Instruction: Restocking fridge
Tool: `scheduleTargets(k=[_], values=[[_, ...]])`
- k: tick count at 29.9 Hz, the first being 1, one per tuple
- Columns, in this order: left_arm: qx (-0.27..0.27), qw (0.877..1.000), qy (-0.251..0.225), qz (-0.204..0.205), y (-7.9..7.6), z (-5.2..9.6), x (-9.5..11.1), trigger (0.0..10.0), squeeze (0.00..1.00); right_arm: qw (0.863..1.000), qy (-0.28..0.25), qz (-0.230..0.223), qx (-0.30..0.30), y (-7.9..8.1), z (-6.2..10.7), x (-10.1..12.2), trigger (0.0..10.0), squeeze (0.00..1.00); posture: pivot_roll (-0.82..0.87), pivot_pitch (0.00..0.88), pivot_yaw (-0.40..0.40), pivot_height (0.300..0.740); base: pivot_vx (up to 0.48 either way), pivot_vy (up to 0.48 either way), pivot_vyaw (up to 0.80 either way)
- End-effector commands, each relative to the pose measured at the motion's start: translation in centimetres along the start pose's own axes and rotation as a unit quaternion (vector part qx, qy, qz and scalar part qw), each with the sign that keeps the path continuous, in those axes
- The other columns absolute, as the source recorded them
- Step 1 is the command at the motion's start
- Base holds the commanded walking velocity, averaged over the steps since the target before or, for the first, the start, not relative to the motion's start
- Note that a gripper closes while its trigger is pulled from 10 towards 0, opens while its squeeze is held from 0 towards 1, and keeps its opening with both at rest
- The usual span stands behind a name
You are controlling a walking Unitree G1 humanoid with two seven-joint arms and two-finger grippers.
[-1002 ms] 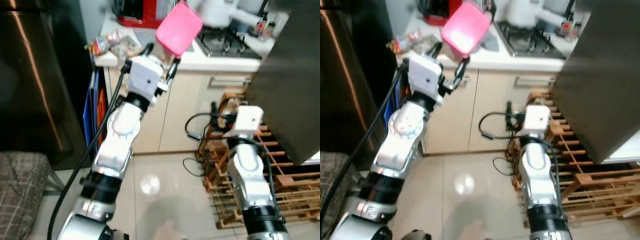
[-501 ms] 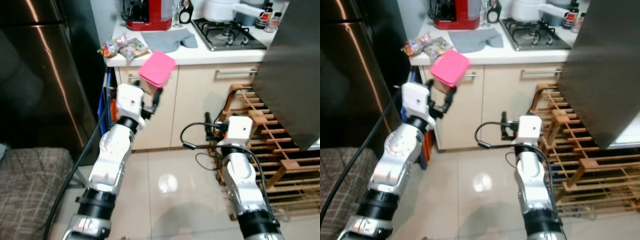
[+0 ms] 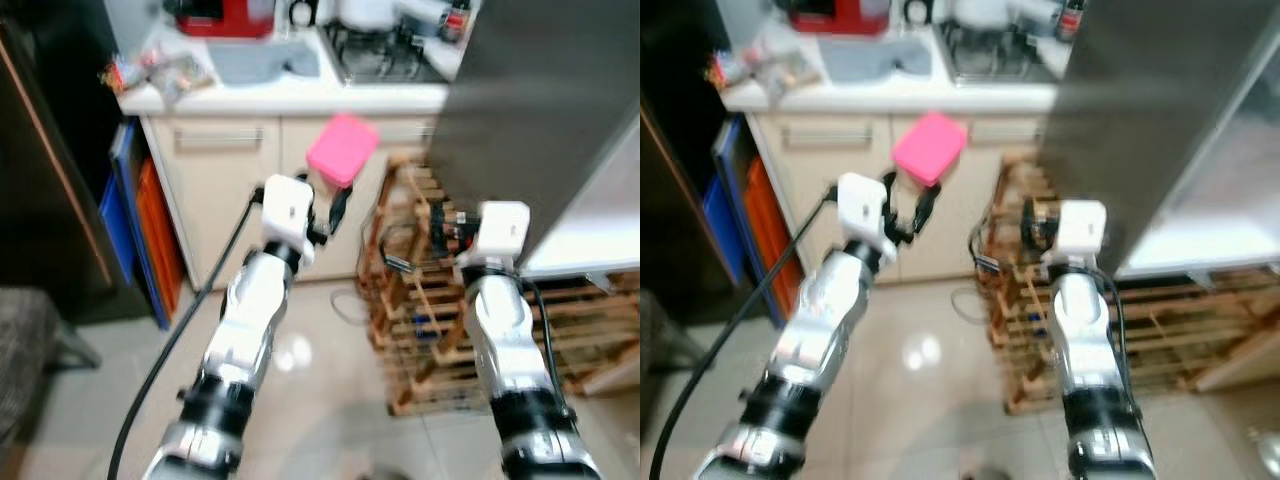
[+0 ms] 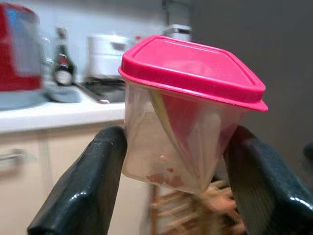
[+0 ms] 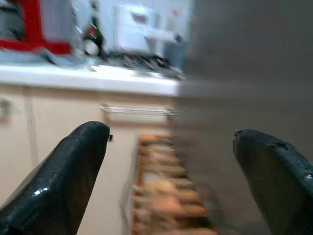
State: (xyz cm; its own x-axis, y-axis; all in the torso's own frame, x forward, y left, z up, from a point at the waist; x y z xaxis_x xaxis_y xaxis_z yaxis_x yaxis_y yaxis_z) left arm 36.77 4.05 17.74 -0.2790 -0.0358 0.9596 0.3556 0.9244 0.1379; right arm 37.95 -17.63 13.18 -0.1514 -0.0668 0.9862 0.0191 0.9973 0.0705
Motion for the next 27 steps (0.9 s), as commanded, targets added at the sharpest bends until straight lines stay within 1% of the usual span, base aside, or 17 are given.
scheduleTargets(k=[1, 2, 4, 5, 6, 8, 12, 14, 15, 16, 17, 22, 24, 25, 27], values=[[-0.009, 1.0, -0.014, -0.007, -0.4, -0.3, 0.8, 10.0, 0.0, 1.0, 0.008, -0.013, -0.01, -0.4, 0.0, -0.3, 10.0, 0.0, -0.15, 0.0, -0.041, 0.74, 0.0, -0.469, 0.0], [-0.012, 1.0, -0.013, -0.008, -0.4, -0.2, 0.7, 10.0, 0.0, 1.0, 0.009, -0.018, -0.012, -0.4, 0.0, -0.4, 10.0, 0.0, -0.15, 0.0, -0.037, 0.74, 0.0, -0.469, 0.0], [-0.024, 1.0, -0.011, -0.013, -0.6, 0.0, 0.5, 10.0, 0.0, 0.995, 0.025, -0.078, -0.051, -1.2, -0.3, -0.7, 10.0, 0.0, -0.15, 0.0, -0.019, 0.74, 0.0, -0.469, 0.0], [-0.027, 0.999, -0.012, -0.015, -0.7, 0.1, 0.4, 10.0, 0.0, 0.993, 0.027, -0.094, -0.06, -1.4, -0.4, -0.7, 10.0, 0.0, -0.15, 0.0, -0.016, 0.74, 0.0, -0.469, 0.0], [-0.032, 0.999, -0.013, -0.019, -0.8, 0.1, 0.4, 10.0, 0.0, 0.993, 0.023, -0.097, -0.061, -1.3, -0.6, -0.5, 10.0, 0.0, -0.15, 0.0, -0.007, 0.74, 0.0, -0.469, 0.0], [-0.042, 0.999, -0.02, -0.025, -0.8, 0.1, 0.7, 10.0, 0.0, 0.995, 0.012, -0.085, -0.05, -1.0, -0.7, -0.1, 10.0, 0.0, -0.15, 0.0, 0.001, 0.74, 0.0, -0.469, 0.0], [-0.054, 0.998, -0.032, -0.032, -1.0, 0.2, 1.2, 10.0, 0.0, 0.996, 0.012, -0.075, -0.048, -1.1, -0.3, -0.3, 10.0, 0.0, -0.16, 0.0, 0.004, 0.74, 0.0, -0.469, 0.0], [-0.057, 0.997, -0.038, -0.03, -1.1, 0.3, 1.5, 10.0, 0.0, 0.996, 0.014, -0.071, -0.048, -1.2, -0.1, -0.4, 10.0, 0.0, -0.16, 0.0, 0.002, 0.74, 0.0, -0.469, 0.0], [-0.057, 0.997, -0.043, -0.03, -1.1, 0.5, 1.7, 10.0, 0.0, 0.997, 0.016, -0.057, -0.041, -1.3, 0.2, -0.6, 10.0, 0.0, -0.16, 0.0, 0.002, 0.74, 0.0, -0.469, 0.0], [-0.057, 0.997, -0.043, -0.03, -1.1, 0.5, 1.7, 10.0, 0.0, 0.997, 0.016, -0.057, -0.041, -1.3, 0.2, -0.6, 10.0, 0.0, -0.16, 0.0, 0.002, 0.74, 0.0, -0.469, 0.0], [-0.057, 0.997, -0.046, -0.03, -1.1, 0.6, 1.9, 10.0, 0.0, 0.998, 0.019, -0.046, -0.034, -1.3, 0.6, -0.9, 10.0, 0.0, -0.16, 0.0, -0.001, 0.74, 0.0, -0.469, 0.0], [-0.053, 0.997, -0.045, -0.022, -1.2, 0.6, 2.0, 10.0, 0.0, 0.999, 0.024, -0.03, -0.021, -1.6, 1.0, -1.2, 10.0, 0.0, -0.16, 0.0, -0.011, 0.74, 0.0, -0.469, 0.0], [-0.047, 0.998, -0.036, -0.025, -1.1, 0.5, 1.6, 10.0, 0.0, 1.0, 0.028, 0.003, -0.009, -2.0, 1.6, -1.4, 10.0, 0.0, -0.16, 0.0, -0.016, 0.74, 0.0, -0.442, 0.0], [-0.045, 0.998, -0.032, -0.026, -1.1, 0.4, 1.4, 10.0, 0.0, 0.999, 0.031, 0.02, -0.012, -2.5, 1.9, -1.7, 10.0, 0.0, -0.16, 0.0, -0.018, 0.74, 0.0, -0.428, 0.0], [-0.026, 0.999, -0.028, -0.015, -0.6, 0.3, 1.1, 10.0, 0.0, 0.996, 0.07, 0.048, -0.022, -4.2, 3.4, -3.6, 10.0, 0.0, -0.17, 0.0, -0.025, 0.74, 0.247, -0.409, 0.0]])
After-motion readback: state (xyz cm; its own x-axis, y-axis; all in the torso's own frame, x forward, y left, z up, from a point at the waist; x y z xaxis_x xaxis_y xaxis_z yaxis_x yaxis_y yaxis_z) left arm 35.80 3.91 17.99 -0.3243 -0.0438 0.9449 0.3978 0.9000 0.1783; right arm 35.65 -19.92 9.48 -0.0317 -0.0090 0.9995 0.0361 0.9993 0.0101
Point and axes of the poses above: a point about 5 cm out from each wrist's last joint towards the gripper, its own z axis pointing back from the gripper into the wrist, its own x axis along the axis of the wrist's last joint, y = z × x, the point moved 5 cm from there along -z, pointing out of the wrist towards the gripper, and after that the axes turned 6 degrees about -z, right-handed, at the moved point
